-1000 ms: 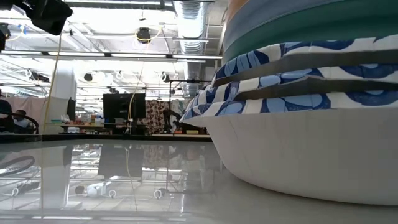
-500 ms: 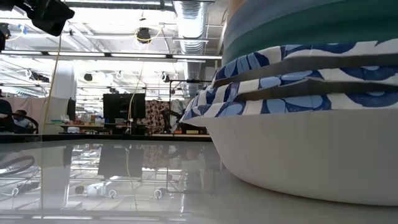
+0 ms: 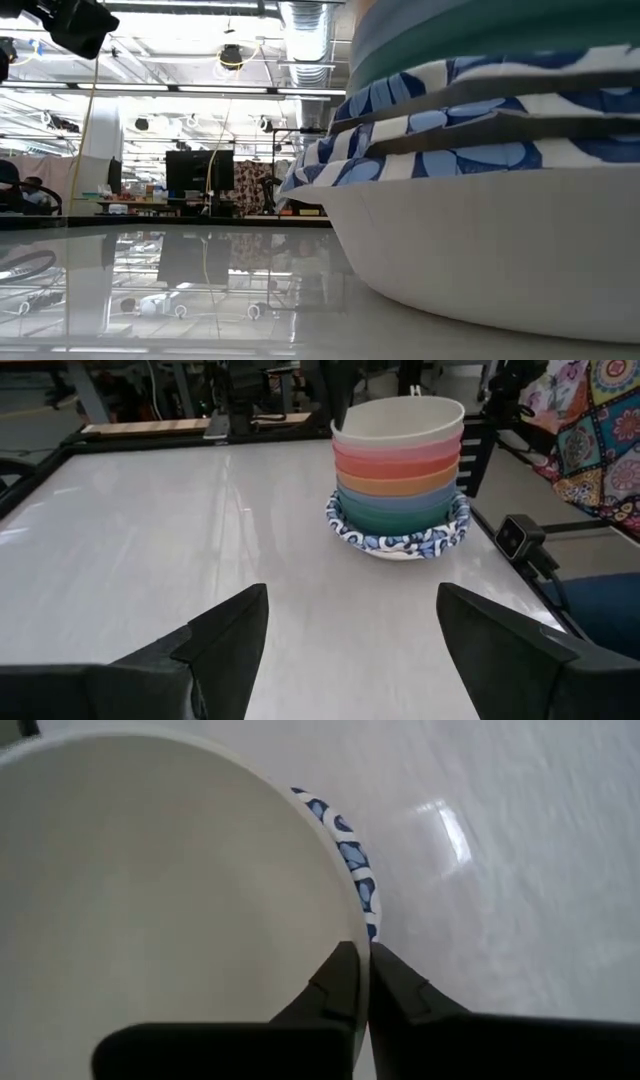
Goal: Nest bowls inside each other
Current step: Stack the white bowl into the pink bowl
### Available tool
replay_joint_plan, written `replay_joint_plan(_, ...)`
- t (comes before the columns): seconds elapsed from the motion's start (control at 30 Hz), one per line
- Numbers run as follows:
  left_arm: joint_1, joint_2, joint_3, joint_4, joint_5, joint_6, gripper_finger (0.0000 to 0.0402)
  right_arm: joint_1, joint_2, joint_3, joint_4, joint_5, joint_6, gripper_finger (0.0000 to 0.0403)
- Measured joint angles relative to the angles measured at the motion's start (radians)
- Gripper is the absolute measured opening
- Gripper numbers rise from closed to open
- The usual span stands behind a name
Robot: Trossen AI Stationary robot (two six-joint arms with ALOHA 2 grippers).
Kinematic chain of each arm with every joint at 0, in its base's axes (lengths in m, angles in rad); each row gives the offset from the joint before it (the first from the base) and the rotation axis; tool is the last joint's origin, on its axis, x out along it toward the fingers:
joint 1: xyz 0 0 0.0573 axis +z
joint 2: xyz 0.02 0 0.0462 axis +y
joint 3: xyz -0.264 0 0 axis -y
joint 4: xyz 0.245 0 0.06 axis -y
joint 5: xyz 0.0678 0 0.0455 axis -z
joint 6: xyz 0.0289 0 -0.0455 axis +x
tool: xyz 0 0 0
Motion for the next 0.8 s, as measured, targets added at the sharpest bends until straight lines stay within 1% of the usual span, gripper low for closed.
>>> replay_joint_plan(0.33, 0.0, 0.06, 0.0, 0.005, -0.001, -0.027, 0.0279, -0.006, -0.005, -0.001, 0.003, 0.0, 0.007, 0.0116)
replay_joint_plan(0.5, 0.0, 0.079, 0.0, 0.014, -0.002, -0.027, 0.0279, -0.006, -0.006, 0.008, -0.012, 0.0, 0.005, 0.0152)
replay_joint_plan(0.63, 0.0, 0.077, 0.0, 0.021, -0.004, -0.022, 0.0279, -0.006, -0.01, 0.046, -0.034, 0.008, 0.0, 0.0163)
replay_joint_plan(0.8, 0.0, 0.077, 0.0, 0.027, -0.005, -0.02, 0.0279, 0.005, -0.01, 0.099, -0.08, 0.032, -0.004, 0.016)
